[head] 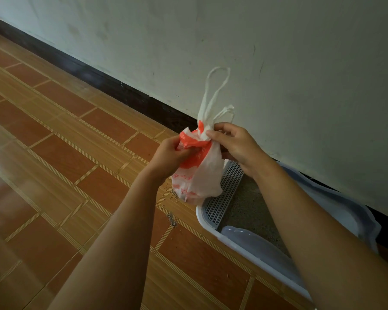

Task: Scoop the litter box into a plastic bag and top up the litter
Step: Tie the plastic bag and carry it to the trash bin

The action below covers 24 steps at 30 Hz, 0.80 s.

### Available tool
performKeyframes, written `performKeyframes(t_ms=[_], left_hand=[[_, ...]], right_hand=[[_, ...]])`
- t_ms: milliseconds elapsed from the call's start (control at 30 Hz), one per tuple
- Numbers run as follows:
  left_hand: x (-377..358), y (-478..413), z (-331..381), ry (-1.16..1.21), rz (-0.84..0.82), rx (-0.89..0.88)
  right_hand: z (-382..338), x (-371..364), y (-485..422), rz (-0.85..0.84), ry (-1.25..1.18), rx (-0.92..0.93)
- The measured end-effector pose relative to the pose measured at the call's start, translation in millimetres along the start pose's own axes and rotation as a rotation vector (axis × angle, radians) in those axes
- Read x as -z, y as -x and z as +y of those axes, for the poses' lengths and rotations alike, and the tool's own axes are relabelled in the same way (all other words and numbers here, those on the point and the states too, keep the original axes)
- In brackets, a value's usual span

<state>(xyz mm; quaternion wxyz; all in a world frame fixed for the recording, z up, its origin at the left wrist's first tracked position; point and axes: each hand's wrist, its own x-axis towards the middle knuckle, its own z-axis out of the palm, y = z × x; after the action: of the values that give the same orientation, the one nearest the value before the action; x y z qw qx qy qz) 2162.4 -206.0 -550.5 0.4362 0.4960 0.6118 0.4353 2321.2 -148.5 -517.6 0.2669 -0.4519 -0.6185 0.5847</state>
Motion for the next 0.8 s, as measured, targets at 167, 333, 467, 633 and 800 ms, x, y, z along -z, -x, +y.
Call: performKeyframes(t_ms=[167,333,467,633,800], left_hand=[[-9,-3,4,-0.081,0.005,0.038],[-13,-3,14,0.046,-0.169,0.144],[-7,-1,9,0.136,-0.311,0.184],[-6,-4,3,0.175,0.01,0.181],[-5,-12,8,0.386,0.224,0.238]], right_hand=[[0,-3,1,-0.016,0.102,0.061],[2,-9,-2,0.192,0.089,0.117],[-1,-13,-4,0.198,0.185,0.134],[12,-15,4,0.215,-0.038,0.123],[30,-25,18,0.047,0.284,0.063]])
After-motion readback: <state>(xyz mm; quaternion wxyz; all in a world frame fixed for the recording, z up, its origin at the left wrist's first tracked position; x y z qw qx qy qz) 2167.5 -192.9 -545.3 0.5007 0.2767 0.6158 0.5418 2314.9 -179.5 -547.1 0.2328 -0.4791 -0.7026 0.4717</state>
